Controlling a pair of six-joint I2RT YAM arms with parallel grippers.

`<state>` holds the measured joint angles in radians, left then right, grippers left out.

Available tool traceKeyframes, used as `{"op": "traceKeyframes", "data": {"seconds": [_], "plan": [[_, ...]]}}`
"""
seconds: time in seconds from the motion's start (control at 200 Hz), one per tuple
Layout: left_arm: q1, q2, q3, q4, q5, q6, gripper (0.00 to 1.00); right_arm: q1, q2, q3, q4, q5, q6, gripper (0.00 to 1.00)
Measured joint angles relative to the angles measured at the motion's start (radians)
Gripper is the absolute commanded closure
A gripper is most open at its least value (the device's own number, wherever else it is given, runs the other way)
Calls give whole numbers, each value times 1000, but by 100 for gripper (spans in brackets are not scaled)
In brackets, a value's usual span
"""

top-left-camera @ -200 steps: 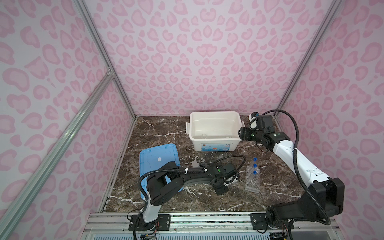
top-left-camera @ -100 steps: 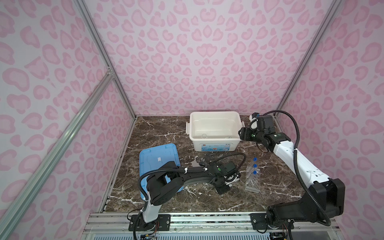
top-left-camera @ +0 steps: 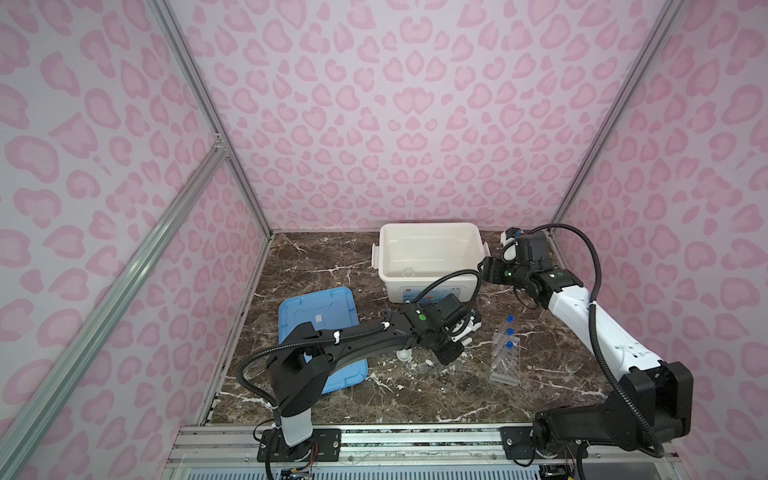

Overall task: Organize the chemistry lab equipment
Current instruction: 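Lift the pestle and carry it over the white bin with the left gripper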

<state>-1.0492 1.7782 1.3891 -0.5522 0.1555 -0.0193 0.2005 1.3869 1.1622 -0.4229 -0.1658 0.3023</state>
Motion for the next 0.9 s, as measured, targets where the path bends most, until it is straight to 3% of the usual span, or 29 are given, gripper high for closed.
{"op": "traceKeyframes", "data": {"seconds": [0.255,0.565,0.9], "plan": [[92,-83,57,5,-2,-15,93,0,-9,-12,13,-11,1,22],[252,-85,195,10,-26,-10,93,0,-9,-14,14,-24,5,22],[410,155,483,-2,-24,2,92,0,-12,-26,18,-45,21,22]]}}
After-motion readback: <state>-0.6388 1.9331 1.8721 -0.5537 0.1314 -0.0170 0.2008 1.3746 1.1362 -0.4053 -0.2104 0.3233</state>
